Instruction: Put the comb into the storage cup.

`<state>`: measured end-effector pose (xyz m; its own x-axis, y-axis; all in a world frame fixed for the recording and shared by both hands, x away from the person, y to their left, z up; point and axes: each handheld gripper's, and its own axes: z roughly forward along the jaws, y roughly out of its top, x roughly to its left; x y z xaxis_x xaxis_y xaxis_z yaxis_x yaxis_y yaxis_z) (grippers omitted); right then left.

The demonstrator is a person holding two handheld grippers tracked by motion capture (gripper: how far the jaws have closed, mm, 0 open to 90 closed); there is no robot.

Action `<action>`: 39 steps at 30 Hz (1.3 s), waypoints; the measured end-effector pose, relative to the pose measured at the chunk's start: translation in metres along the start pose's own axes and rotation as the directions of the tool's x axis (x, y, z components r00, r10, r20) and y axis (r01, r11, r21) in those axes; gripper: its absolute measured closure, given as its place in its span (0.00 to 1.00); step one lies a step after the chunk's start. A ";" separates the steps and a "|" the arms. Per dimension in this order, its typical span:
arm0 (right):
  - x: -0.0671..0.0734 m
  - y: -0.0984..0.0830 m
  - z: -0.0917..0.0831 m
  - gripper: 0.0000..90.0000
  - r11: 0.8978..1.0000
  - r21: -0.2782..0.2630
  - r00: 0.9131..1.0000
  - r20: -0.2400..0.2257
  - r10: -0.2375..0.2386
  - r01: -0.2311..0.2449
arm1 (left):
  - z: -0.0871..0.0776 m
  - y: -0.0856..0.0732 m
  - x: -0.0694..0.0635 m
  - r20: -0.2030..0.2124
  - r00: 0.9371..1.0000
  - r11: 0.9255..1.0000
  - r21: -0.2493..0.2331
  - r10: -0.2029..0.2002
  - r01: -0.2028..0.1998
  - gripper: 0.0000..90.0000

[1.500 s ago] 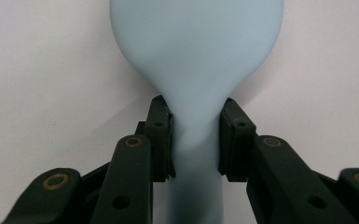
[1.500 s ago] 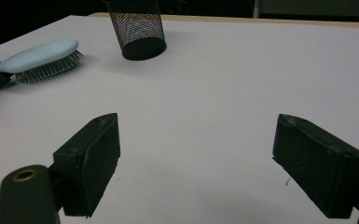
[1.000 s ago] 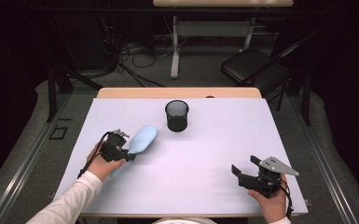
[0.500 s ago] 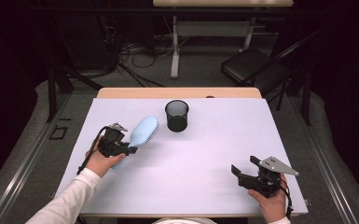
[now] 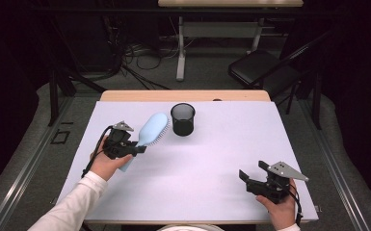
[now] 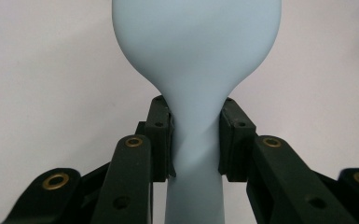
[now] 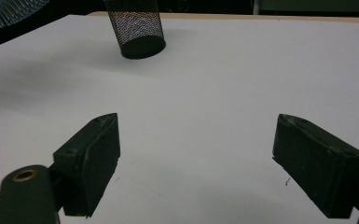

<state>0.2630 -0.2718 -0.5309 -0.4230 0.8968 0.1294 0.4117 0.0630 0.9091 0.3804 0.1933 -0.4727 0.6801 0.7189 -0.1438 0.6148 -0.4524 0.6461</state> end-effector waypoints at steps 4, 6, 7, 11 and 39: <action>0.000 0.000 0.000 0.16 1.000 0.001 1.000 0.000 0.001 -0.001 | -0.003 0.004 -0.004 -0.001 1.000 1.000 -0.020 0.014 -0.014 0.78; 0.000 0.000 0.000 0.16 1.000 0.000 1.000 -0.001 0.001 -0.001 | -0.005 0.006 -0.007 0.000 1.000 0.999 -0.032 0.020 -0.020 0.78; 0.000 0.000 0.000 0.16 1.000 0.001 1.000 -0.001 0.001 -0.001 | -0.005 0.007 -0.008 0.003 1.000 0.999 -0.038 0.025 -0.025 0.78; 0.000 0.000 0.001 0.16 1.000 -0.002 1.000 -0.003 0.004 -0.004 | -0.006 0.012 -0.014 0.009 0.999 0.998 -0.056 0.032 -0.032 0.78; -0.002 0.000 0.003 0.16 1.000 0.015 1.000 -0.004 -0.002 0.002 | 0.017 0.049 -0.061 0.084 0.994 0.973 -0.227 0.070 -0.050 0.78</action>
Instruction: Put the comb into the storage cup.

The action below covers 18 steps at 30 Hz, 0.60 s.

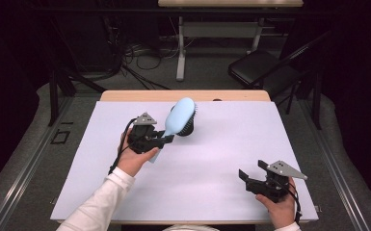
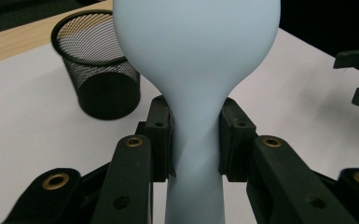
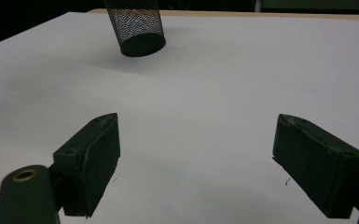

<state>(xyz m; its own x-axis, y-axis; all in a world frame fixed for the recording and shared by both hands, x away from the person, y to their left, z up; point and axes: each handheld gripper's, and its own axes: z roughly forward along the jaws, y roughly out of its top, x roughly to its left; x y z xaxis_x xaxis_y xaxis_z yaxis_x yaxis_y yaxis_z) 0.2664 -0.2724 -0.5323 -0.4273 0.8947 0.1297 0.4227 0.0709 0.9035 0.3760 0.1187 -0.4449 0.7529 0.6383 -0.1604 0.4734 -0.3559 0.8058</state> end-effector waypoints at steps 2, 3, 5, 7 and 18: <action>0.000 0.000 0.000 0.16 1.000 -0.005 1.000 0.001 0.001 -0.001 | 0.003 0.003 -0.005 0.005 1.000 1.000 -0.006 0.008 -0.008 0.78; 0.000 0.000 0.000 0.16 1.000 -0.007 1.000 0.002 0.002 -0.002 | 0.004 0.005 -0.007 0.003 1.000 1.000 -0.010 0.013 -0.013 0.78; 0.000 0.000 0.000 0.16 1.000 -0.007 1.000 0.004 0.002 -0.002 | 0.007 0.007 -0.011 0.012 1.000 1.000 -0.016 0.011 -0.011 0.78; -0.001 0.000 0.000 0.16 1.000 -0.010 1.000 0.003 0.000 0.000 | 0.009 0.010 -0.014 0.014 1.000 1.000 -0.016 0.014 -0.014 0.78; 0.000 0.000 -0.002 0.16 1.000 -0.013 1.000 0.000 0.011 -0.011 | 0.006 0.019 -0.022 0.023 1.000 0.996 -0.092 0.003 -0.001 0.78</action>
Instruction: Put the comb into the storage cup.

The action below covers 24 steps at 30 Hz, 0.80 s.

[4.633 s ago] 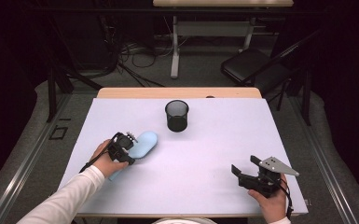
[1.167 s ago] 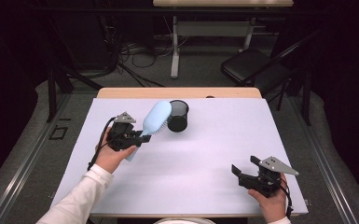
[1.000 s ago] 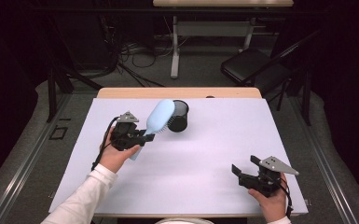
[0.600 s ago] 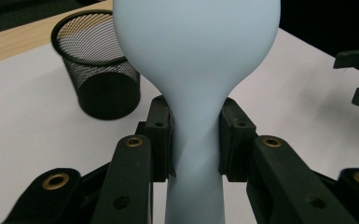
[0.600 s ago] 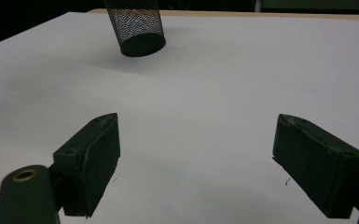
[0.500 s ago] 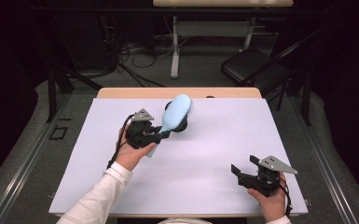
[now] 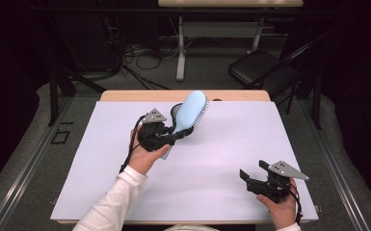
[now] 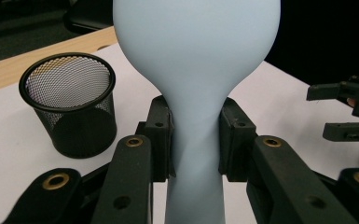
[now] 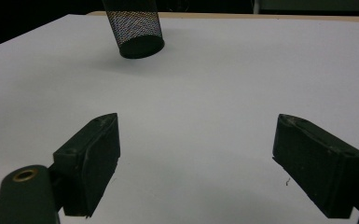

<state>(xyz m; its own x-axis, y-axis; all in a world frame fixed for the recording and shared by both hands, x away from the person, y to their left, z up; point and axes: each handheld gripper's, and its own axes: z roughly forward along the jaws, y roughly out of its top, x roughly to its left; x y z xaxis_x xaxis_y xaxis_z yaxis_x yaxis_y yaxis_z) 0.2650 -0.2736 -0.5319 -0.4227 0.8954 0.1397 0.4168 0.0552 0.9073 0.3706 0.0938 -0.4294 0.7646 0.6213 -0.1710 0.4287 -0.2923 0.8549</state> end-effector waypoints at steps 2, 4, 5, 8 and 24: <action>0.000 0.000 0.000 0.16 1.000 0.000 1.000 0.000 0.000 0.000 | -0.002 0.000 0.000 -0.008 1.000 1.000 -0.014 -0.002 0.002 0.78; 0.000 0.000 0.000 0.16 1.000 0.004 1.000 -0.001 0.002 -0.002 | -0.006 0.001 0.000 -0.006 1.000 1.000 -0.027 -0.003 0.003 0.78; 0.000 0.000 0.000 0.16 1.000 0.004 1.000 -0.001 0.002 -0.002 | -0.006 0.001 0.000 -0.006 1.000 1.000 -0.027 -0.003 0.003 0.78; 0.000 0.000 0.001 0.16 1.000 0.005 1.000 0.002 0.004 -0.004 | -0.008 0.001 -0.001 -0.008 1.000 0.999 -0.039 0.000 -0.001 0.78; 0.003 -0.002 0.005 0.16 0.998 0.063 1.000 0.029 0.004 -0.006 | -0.004 -0.008 -0.001 0.010 1.000 0.998 -0.064 -0.012 0.013 0.78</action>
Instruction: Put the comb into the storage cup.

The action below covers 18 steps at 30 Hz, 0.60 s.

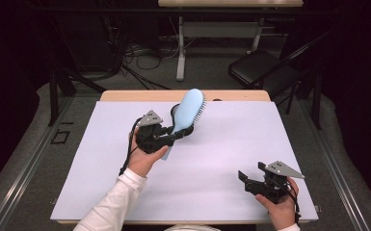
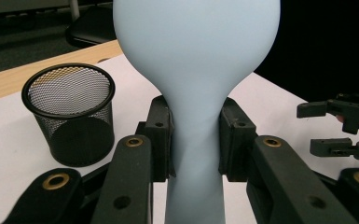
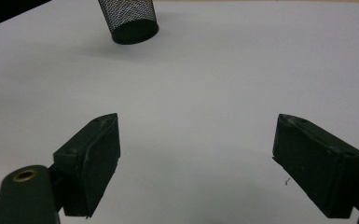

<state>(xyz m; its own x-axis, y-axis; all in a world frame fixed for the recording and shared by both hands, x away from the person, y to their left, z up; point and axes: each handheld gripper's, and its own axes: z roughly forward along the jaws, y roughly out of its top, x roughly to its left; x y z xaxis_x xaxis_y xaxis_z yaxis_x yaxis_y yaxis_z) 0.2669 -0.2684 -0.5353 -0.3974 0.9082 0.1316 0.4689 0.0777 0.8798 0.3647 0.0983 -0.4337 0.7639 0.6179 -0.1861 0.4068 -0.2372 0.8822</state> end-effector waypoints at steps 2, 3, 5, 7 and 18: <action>0.000 0.000 0.000 0.16 1.000 0.004 1.000 0.001 -0.002 0.002 | 0.000 -0.001 0.000 0.006 1.000 1.000 -0.004 0.000 0.000 0.78; 0.001 0.000 0.001 0.16 1.000 0.011 1.000 0.002 -0.003 0.003 | 0.000 -0.001 -0.001 0.006 1.000 1.000 -0.004 0.003 -0.003 0.78; 0.002 0.000 0.003 0.16 1.000 0.007 1.000 0.001 -0.009 0.009 | -0.001 -0.002 -0.001 0.007 1.000 1.000 -0.007 0.003 -0.002 0.78; 0.003 0.000 0.003 0.16 1.000 0.009 1.000 0.000 -0.012 0.012 | -0.002 -0.004 0.000 0.006 1.000 1.000 -0.010 0.003 -0.003 0.78; 0.003 0.001 0.006 0.16 1.000 0.015 1.000 -0.009 -0.023 0.023 | -0.004 -0.008 0.001 -0.012 1.000 1.000 -0.016 -0.003 0.002 0.78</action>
<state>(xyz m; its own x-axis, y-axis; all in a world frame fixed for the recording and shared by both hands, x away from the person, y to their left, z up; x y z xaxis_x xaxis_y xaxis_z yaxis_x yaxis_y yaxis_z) 0.2710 -0.2635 -0.5373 -0.4152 0.9024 0.1154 0.4712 0.1048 0.8758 0.3603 0.1040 -0.4396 0.7566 0.6277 -0.1830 0.4006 -0.2238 0.8885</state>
